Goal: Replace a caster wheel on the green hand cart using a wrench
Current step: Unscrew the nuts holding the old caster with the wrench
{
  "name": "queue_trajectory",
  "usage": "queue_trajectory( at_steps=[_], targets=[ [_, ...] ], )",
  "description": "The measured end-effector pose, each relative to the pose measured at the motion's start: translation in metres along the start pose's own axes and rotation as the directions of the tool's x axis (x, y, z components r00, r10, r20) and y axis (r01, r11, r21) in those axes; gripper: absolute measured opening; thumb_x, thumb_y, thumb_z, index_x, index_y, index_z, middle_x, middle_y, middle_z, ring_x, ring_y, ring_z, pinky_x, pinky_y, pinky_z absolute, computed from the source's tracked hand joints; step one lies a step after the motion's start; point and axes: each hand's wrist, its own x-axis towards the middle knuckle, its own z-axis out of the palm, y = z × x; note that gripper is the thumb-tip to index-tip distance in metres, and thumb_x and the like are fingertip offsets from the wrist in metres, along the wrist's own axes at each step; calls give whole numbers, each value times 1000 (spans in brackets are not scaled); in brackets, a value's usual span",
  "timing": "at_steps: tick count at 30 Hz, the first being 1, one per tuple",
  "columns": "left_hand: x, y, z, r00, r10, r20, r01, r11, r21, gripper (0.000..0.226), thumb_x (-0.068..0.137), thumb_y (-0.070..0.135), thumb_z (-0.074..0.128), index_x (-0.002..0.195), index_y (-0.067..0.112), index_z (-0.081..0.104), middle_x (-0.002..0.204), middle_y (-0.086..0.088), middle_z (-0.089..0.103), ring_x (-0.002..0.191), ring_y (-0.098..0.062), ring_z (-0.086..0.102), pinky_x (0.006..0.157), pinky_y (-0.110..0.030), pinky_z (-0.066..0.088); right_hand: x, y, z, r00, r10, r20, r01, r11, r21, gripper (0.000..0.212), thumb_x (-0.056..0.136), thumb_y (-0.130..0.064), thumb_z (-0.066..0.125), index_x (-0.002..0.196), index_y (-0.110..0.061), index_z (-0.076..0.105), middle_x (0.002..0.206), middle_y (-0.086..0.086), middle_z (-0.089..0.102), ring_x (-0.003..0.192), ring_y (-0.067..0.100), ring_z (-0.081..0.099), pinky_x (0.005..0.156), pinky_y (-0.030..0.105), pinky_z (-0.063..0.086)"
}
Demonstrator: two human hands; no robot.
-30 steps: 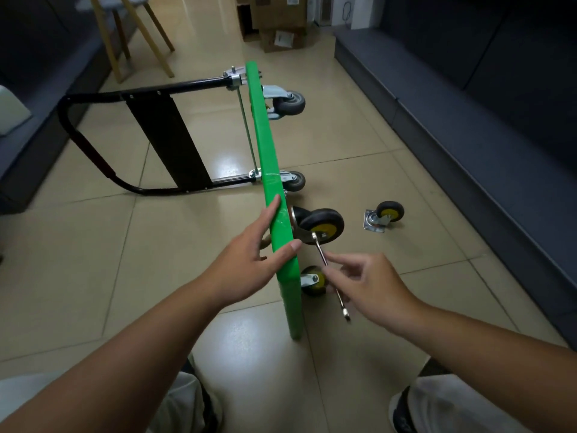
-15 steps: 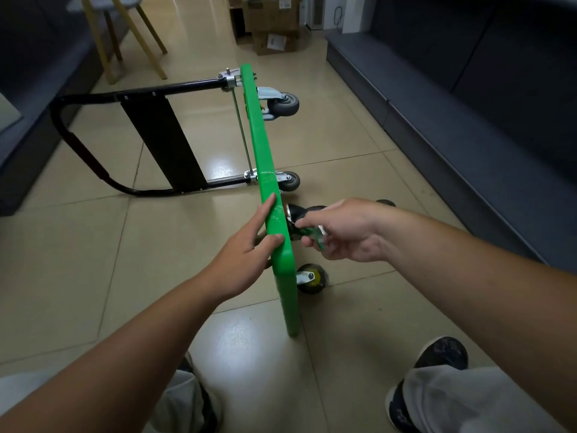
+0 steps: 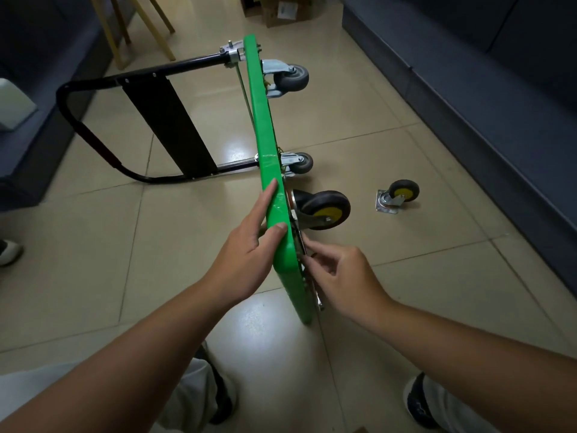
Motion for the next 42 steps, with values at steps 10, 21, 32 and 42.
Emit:
queue_trajectory(
  at_steps=[10,21,32,42],
  targets=[
    [-2,7,0,1000,1,16,-1,1000,-18,74,90,63,60,151,63,18,149,39,32,134,-5,46,102,-36,54,10,30,-1,996,-92,23,94,982,-162,53,97,-19,64,141,-44,48,103,2,76,91,16,71,86,35,59],
    [-1,12,0,1000,14,4,-14,999,-43,87,85,42,72,156,50,22,155,23,29,131,-1,33,85,0,42,-8,-43,-60,939,301,-169,-271,945,181,16,95,-14,67,109,-15,72,78,8,74,61,4,69,51,13,47],
    [1,4,-6,1000,29,2,-29,998,-49,85,89,31,74,157,46,25,154,19,37,125,19,38,93,2,39,33,-112,-47,821,532,207,-563,814,143,7,97,-15,62,93,-9,64,56,4,63,48,8,46,48,19,30],
    [0,4,-7,999,36,2,-36,997,-68,84,87,37,72,156,49,25,158,14,36,120,25,44,93,-13,52,11,-67,-31,944,309,116,-324,933,157,18,94,-9,67,109,-4,74,84,9,74,65,15,68,56,22,53]
  ],
)
